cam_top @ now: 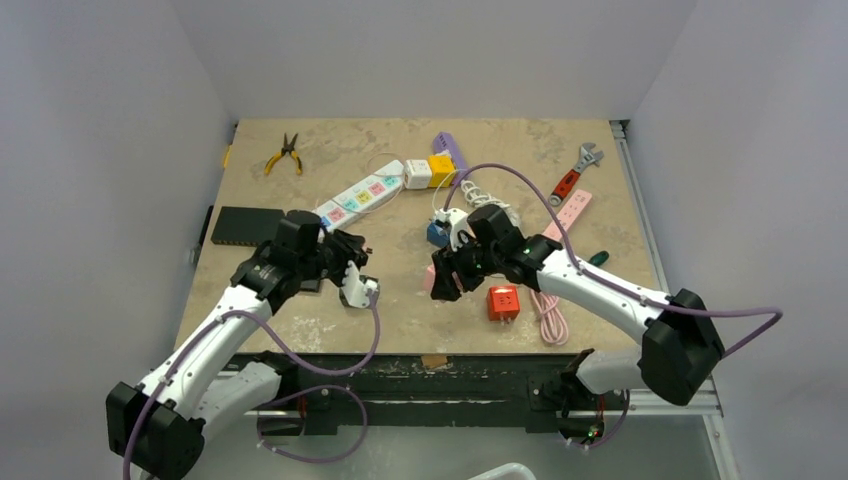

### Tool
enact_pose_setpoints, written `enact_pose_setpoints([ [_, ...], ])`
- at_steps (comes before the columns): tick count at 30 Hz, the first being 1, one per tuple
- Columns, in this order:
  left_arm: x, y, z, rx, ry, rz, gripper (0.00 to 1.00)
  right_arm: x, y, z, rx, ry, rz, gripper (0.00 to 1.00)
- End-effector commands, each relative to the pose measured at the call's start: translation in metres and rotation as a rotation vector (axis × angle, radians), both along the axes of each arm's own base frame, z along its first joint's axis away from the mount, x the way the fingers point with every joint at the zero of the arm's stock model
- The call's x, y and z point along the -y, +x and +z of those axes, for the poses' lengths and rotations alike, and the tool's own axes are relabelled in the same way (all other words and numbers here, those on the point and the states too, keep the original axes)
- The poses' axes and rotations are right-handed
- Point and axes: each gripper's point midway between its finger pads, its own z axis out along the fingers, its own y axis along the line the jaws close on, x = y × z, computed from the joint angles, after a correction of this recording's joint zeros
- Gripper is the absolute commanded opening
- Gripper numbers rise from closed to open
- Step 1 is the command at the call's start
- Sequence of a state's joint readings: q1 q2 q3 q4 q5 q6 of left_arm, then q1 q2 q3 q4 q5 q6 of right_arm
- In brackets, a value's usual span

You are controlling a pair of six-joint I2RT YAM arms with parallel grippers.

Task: Pull the plug off the socket
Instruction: Place the plug at the center of the board, then place the socket at the center of the board.

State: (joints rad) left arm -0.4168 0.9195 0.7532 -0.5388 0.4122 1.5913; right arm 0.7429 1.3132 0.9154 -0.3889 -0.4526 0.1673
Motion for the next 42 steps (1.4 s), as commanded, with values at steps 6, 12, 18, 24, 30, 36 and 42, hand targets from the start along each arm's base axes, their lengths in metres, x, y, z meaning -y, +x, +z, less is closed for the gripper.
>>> enact_pose_setpoints([
  [6,0.038,0.014,-0.017,-0.23,-0.054,0.063,0.0,0.078,0.065,-0.068,0.056,-0.315,-0.688,0.0],
  [12,0.05,0.008,-0.042,-0.51,-0.001,0.257,0.0,0.095,0.052,-0.096,0.043,-0.346,-0.735,0.05],
  [18,0.057,-0.003,-0.07,-0.585,0.049,0.346,0.0,0.086,0.038,-0.112,0.017,-0.353,-0.692,0.39],
  [24,0.06,-0.015,-0.101,-0.651,0.117,0.453,0.1,0.078,0.049,-0.069,0.08,-0.237,-0.706,0.95],
  [30,0.059,-0.029,-0.115,-0.703,0.149,0.49,0.35,0.076,0.082,-0.006,0.235,-0.19,-0.727,0.99],
  [36,0.046,-0.033,-0.142,-0.664,0.21,0.453,0.43,0.081,0.131,0.022,0.322,-0.17,-0.746,0.99],
  [42,0.046,-0.032,-0.14,-0.677,0.182,0.487,0.68,0.08,0.168,0.015,0.325,-0.195,-0.732,0.99],
])
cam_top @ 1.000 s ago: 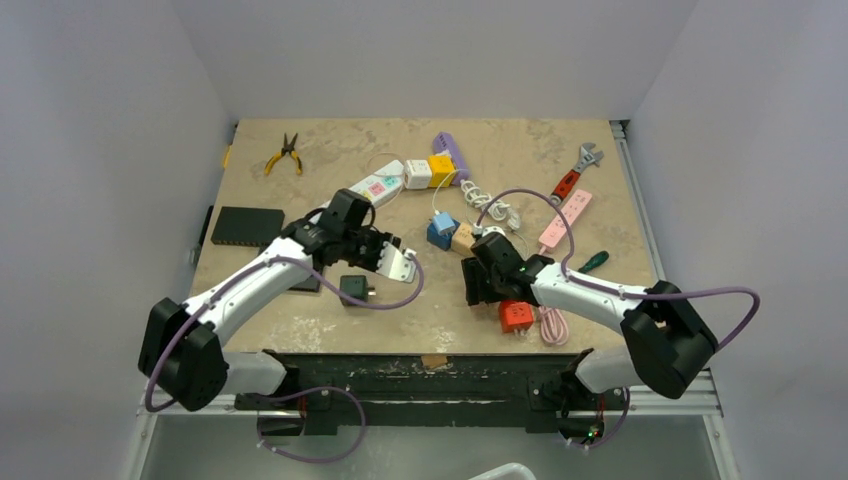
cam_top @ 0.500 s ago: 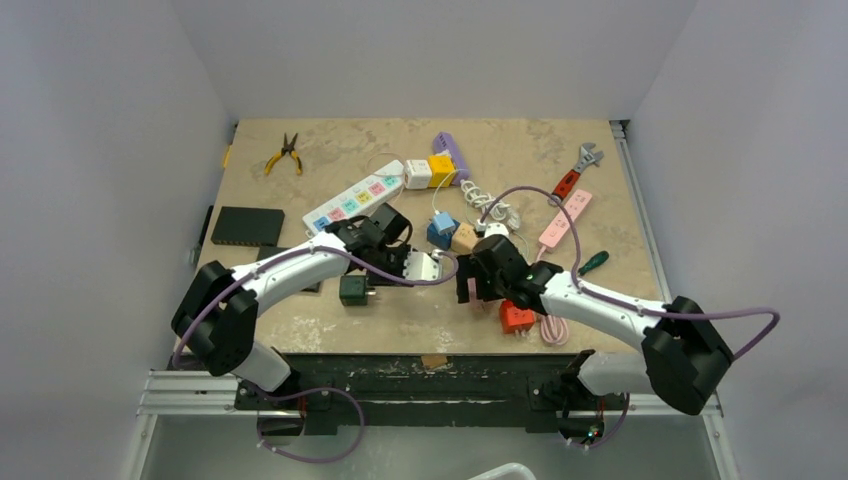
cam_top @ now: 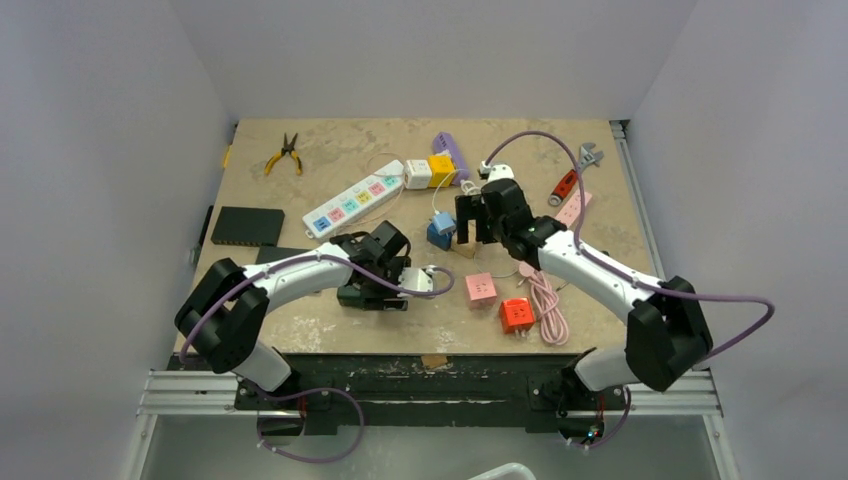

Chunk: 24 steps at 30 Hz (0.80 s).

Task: Pull the plug off the socket
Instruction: Place the socket at the center of the board, then pick up the socket from the center of the board.

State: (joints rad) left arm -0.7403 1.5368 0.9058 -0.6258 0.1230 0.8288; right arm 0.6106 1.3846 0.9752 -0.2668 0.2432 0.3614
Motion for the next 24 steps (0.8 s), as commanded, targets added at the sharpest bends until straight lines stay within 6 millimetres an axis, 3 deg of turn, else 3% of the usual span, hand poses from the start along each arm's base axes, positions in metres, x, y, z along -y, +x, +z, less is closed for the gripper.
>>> enact_pose_setpoints([
  [1,0.007,0.008,0.012,0.025,-0.052,0.036,0.85,-0.01,0.027,0.005,0.038,-0.014,0.061,0.99],
  [2,0.008,0.006,0.018,0.007,-0.066,0.043,0.98,-0.013,0.03,0.0,0.031,-0.02,0.084,0.99],
  [3,0.008,0.004,0.025,-0.013,-0.084,0.056,1.0,-0.017,0.032,-0.005,0.026,-0.022,0.104,0.99],
  [10,0.001,-0.027,0.114,-0.274,-0.248,0.134,1.0,-0.029,0.047,-0.026,0.005,-0.073,0.204,0.99],
  [16,-0.013,-0.031,0.19,-0.351,-0.412,0.2,1.0,-0.027,0.053,-0.046,-0.02,-0.107,0.233,0.99],
  [18,-0.018,-0.031,0.204,-0.317,-0.423,0.213,1.0,-0.028,0.052,-0.054,-0.038,-0.103,0.244,0.99],
  [24,-0.026,-0.017,0.217,-0.181,-0.45,0.294,1.0,-0.035,0.041,-0.072,-0.08,-0.065,0.289,0.99],
])
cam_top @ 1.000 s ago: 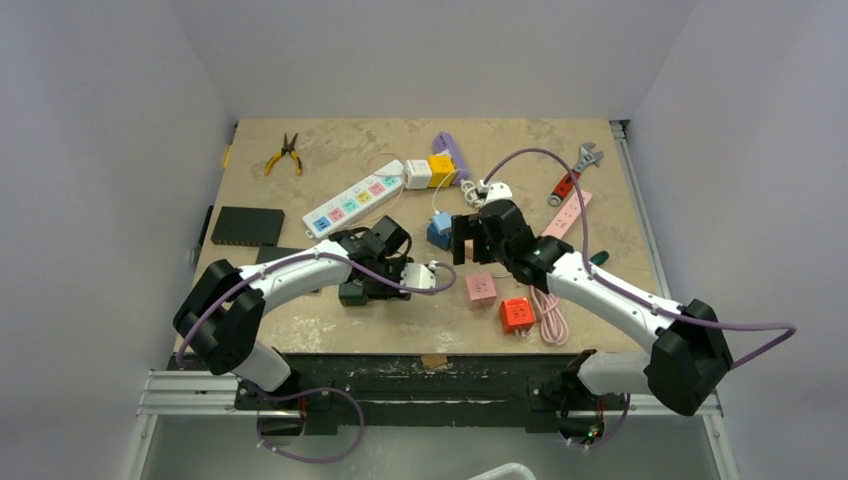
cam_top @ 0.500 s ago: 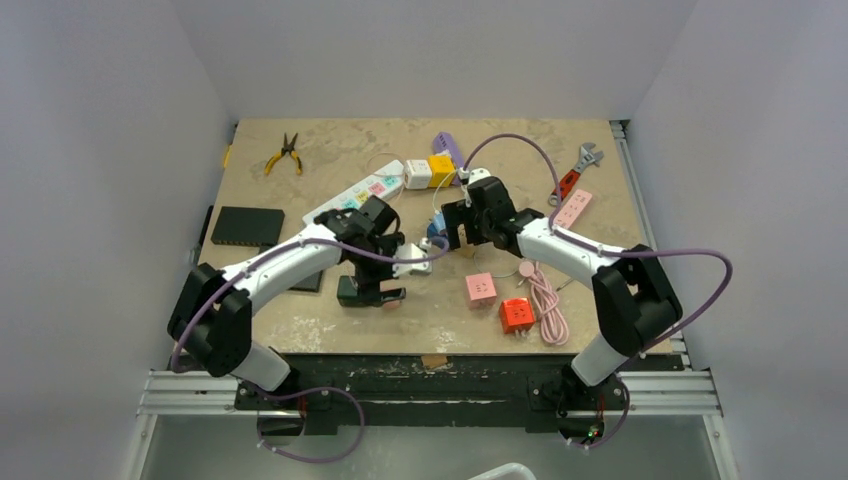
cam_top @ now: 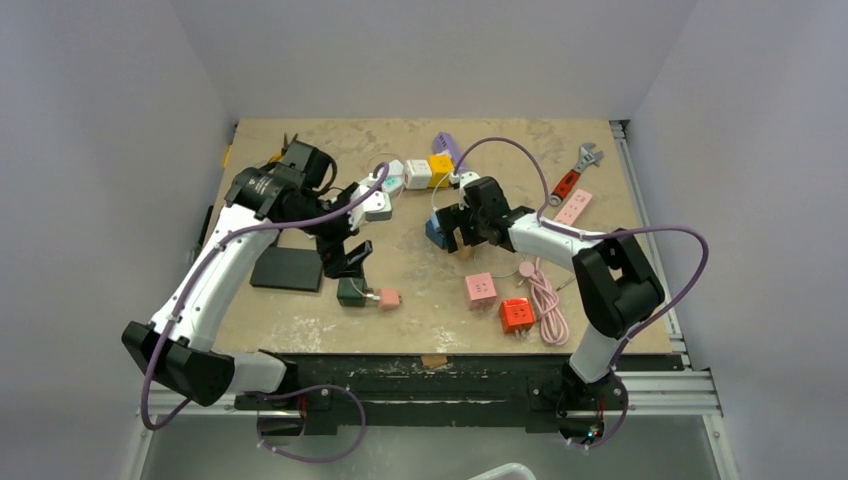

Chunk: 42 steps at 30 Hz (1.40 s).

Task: Pull the plug off the socket
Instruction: Pick up the socket from the center of the board.

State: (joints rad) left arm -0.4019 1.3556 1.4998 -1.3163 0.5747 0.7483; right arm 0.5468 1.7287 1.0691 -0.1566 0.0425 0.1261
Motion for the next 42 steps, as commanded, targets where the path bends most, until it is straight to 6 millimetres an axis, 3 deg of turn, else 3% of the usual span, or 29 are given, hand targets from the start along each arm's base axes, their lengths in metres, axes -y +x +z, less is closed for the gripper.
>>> enact_pose_setpoints([
  [1,-0.002,-0.002,0.017,0.02,-0.034,0.074,1.0,-0.015,0.003,0.009,0.031,0.074,0.056,0.99],
  [5,-0.007,0.013,0.019,0.031,-0.007,0.177,1.0,-0.02,-0.002,0.006,0.022,0.103,0.083,0.92],
  [11,-0.014,0.029,0.023,0.101,0.011,0.264,1.0,-0.021,-0.006,-0.003,0.001,0.106,0.089,0.69],
  [16,-0.025,0.044,0.042,0.254,-0.003,0.35,1.0,-0.016,-0.009,-0.013,-0.011,0.092,0.063,0.44],
  [19,-0.029,0.044,0.053,0.311,-0.01,0.353,1.0,-0.017,-0.011,-0.016,-0.026,0.103,0.055,0.2],
  [21,-0.034,0.044,0.052,0.303,0.019,0.367,1.0,-0.023,-0.013,-0.005,-0.025,0.14,0.065,0.03],
  [22,-0.036,0.043,0.048,0.288,0.043,0.356,1.0,-0.026,-0.015,0.007,-0.011,0.165,0.077,0.0],
  [26,-0.036,0.032,0.041,0.251,0.086,0.248,1.0,-0.053,-0.035,0.075,0.025,0.395,0.194,0.0],
  [29,-0.032,0.028,0.048,0.409,0.019,0.158,1.0,-0.067,-0.058,0.113,-0.024,0.562,0.281,0.0],
  [35,-0.039,0.017,0.027,0.501,0.086,0.008,1.0,-0.076,-0.096,0.127,-0.163,0.685,0.362,0.0],
  [42,0.0,-0.015,0.022,0.704,-0.023,-0.215,1.0,-0.071,-0.113,0.127,-0.173,0.745,0.339,0.0],
])
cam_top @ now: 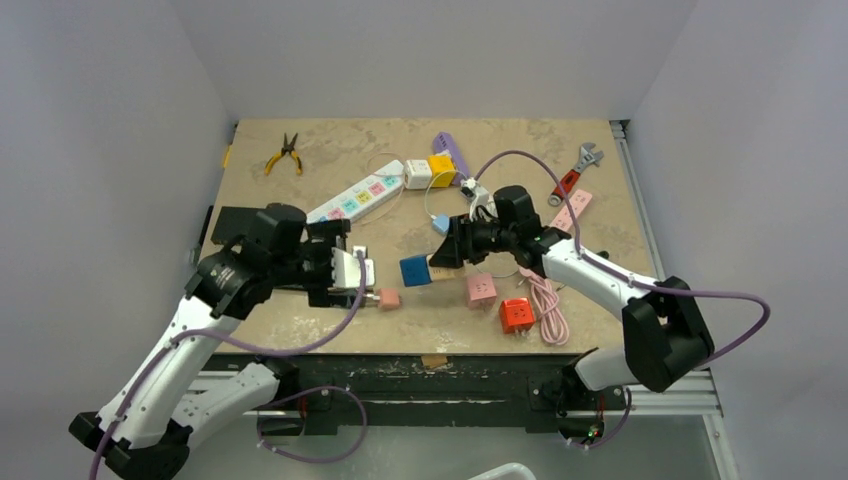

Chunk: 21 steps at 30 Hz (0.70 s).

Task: Pull the plug off the socket
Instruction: Pick up the socket from the center of the board, then remove the plug from the socket.

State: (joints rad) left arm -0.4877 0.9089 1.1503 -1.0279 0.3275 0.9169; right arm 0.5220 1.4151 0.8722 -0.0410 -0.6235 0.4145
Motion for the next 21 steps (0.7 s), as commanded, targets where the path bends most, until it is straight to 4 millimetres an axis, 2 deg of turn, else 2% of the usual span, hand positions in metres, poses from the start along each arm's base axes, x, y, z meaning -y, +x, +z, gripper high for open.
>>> enact_pose_setpoints([
  [1,0.041,-0.006,0.012,0.162,-0.076,-0.178,1.0,-0.007,-0.006,0.039,0.036,0.135,0.014,0.0],
  [5,0.078,0.001,0.017,0.159,-0.248,-0.145,1.0,-0.012,-0.002,0.063,0.057,0.203,-0.007,0.0],
  [9,0.1,-0.008,0.01,0.104,-0.368,-0.177,1.0,-0.014,0.002,0.089,0.098,0.253,-0.022,0.0],
  [14,0.114,-0.002,0.004,0.14,-0.395,-0.2,1.0,-0.018,0.001,0.109,0.119,0.306,-0.005,0.0],
  [18,0.121,0.009,-0.002,0.186,-0.382,-0.219,1.0,-0.023,-0.002,0.116,0.104,0.345,0.019,0.0],
  [21,0.124,0.015,-0.015,0.217,-0.319,-0.259,1.0,-0.027,-0.004,0.119,0.092,0.366,0.035,0.0],
])
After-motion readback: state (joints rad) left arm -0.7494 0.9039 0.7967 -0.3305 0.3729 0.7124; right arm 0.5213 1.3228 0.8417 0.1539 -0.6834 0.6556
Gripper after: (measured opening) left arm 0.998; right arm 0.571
